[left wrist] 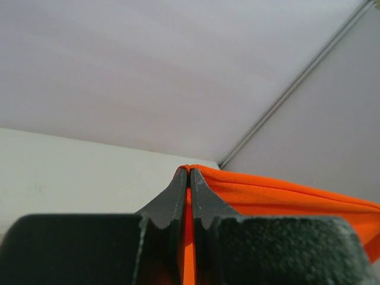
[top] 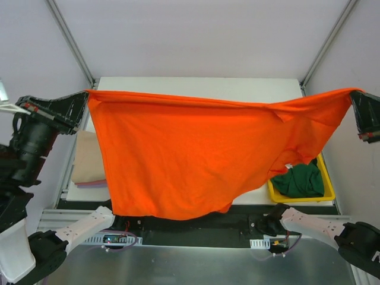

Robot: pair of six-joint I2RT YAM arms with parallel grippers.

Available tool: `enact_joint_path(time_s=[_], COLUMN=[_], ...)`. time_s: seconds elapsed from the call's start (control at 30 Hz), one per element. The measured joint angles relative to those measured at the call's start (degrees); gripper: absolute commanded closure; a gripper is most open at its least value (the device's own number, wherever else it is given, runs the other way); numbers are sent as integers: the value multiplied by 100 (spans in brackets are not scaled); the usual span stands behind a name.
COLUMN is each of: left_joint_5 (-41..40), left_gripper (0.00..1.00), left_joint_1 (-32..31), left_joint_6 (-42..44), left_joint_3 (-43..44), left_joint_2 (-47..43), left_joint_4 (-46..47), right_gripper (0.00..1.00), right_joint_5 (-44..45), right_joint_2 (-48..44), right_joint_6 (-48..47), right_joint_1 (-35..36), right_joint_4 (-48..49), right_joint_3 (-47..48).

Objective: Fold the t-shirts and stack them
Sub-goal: Flatten out the tshirt

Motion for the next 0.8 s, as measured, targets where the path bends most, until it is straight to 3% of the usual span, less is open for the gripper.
enact_joint_path(time_s=[0.2, 0.33, 0.43, 0.57, 0.8], left_joint_5=[-1093, -990, -887, -879, -693], left_gripper=[100, 100, 100, 100, 100], left_joint_1=[44, 938, 1443, 1582, 1725], left_joint_6=[24, -63, -120, 9, 588], left_joint_3=[-730, -1082, -1235, -966, 938], left_joint_2=[699, 2000, 3235, 5080, 8341], left_joint_4=[315, 527, 634, 754, 933], right_gripper=[100, 100, 100, 100, 100], right_joint_5=[1843, 2057, 1281, -92, -1508], right_joint_2=[404, 1217, 2055, 3602, 6988], right_joint_6=[-1010, -1126, -824, -424, 55], right_joint_1=[-83, -1123, -2173, -3093, -3641], right_joint_4=[1047, 1499, 1652, 1976, 1945], right_joint_3=[-1397, -2350, -2931, -3097, -1578])
